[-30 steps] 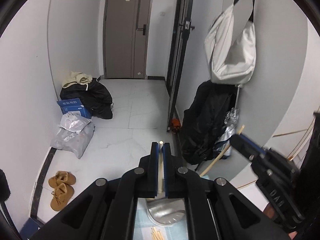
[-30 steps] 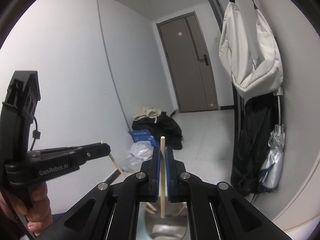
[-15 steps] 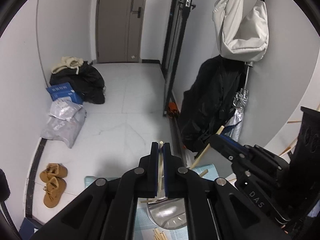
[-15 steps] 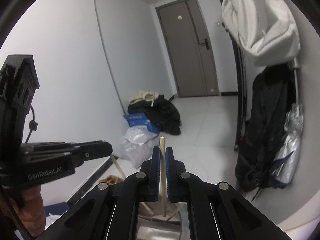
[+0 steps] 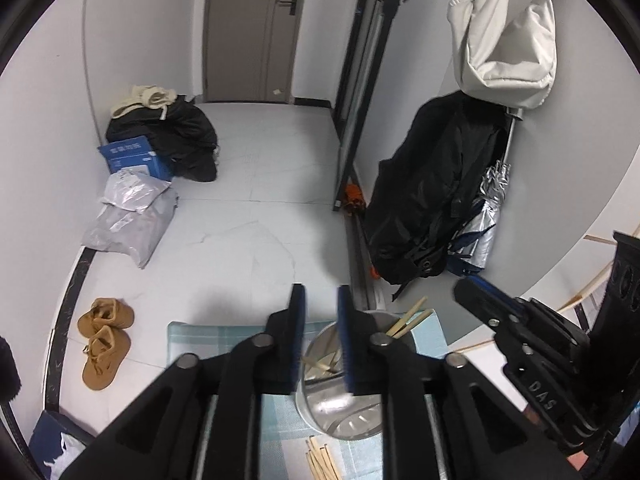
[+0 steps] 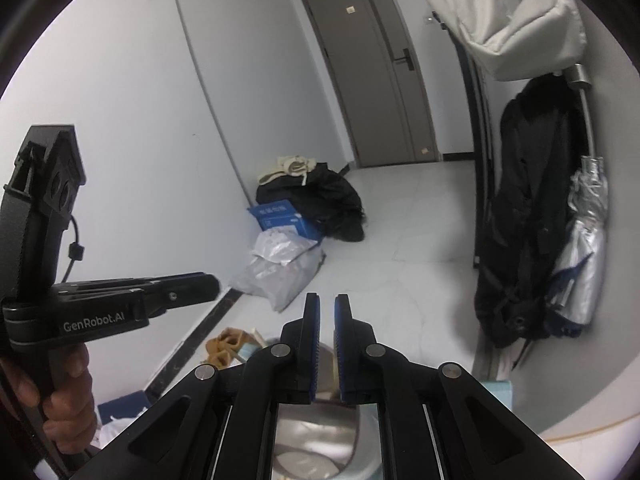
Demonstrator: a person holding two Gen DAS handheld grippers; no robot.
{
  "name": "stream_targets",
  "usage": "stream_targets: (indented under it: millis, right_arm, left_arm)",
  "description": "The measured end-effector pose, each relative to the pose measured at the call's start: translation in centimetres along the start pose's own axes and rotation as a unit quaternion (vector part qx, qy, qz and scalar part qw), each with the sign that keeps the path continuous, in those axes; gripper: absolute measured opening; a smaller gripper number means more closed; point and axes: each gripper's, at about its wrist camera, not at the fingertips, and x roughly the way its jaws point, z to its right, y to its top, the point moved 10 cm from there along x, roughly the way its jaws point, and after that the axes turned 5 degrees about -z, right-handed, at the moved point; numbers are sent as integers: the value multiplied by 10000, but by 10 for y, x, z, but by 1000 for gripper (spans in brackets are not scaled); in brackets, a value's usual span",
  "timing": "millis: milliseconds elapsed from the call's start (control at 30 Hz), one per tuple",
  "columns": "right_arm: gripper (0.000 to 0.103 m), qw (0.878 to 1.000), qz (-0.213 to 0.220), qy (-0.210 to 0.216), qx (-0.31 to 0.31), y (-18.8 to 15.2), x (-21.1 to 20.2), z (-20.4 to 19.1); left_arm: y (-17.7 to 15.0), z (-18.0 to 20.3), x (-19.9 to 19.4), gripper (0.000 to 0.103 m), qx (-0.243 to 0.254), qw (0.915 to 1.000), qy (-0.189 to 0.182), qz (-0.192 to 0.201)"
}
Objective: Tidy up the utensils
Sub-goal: 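Lower the chopsticks into the holder and open both tools, then withdraw both tools from the holder toward the chopstick pile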
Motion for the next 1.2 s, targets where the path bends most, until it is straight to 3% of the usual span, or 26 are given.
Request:
stream_targets:
  millis: [133, 267, 433, 567, 667, 767, 867, 1033, 1133, 1200]
  right_arm:
    - [17, 9999, 43, -82, 142, -7, -19, 4]
    - [17, 9997, 101, -133, 197, -13, -38, 1]
    - [30, 9993, 322, -145, 154, -19, -67, -12]
    - [34, 9987, 479, -140, 99, -25, -89, -26]
    - [43, 9981, 595, -164, 51, -31, -106, -36]
    - [54, 9969, 752, -217, -30, -39, -122, -44]
    - [61, 9962, 820, -274, -48, -47, -130, -46]
    - [73, 9958, 873, -270, 20, -67, -139, -49]
    - [77, 9954, 902, -307, -38, -78, -142, -50]
    - [79, 9952, 904, -353, -103, -85, -143, -52]
  left_arm:
    - [-6, -3, -15, 20, 73, 9994, 298, 177]
    - [-16, -2, -30, 22, 3, 9992, 316, 260]
    - [-27, 3, -51, 39, -18, 9981, 357, 492]
    - [-35, 8, -65, 44, -62, 9973, 332, 657]
    - [-43, 10, -74, 54, -121, 9963, 329, 783]
    - [-50, 12, -81, 57, -132, 9950, 355, 924]
    - [-59, 14, -87, 67, -149, 9935, 387, 1063]
    - [-74, 11, -101, 69, -380, 9908, 266, 1267]
    - [-80, 8, -104, 81, -412, 9892, 364, 1359]
    - [-87, 7, -103, 83, -401, 9883, 397, 1417]
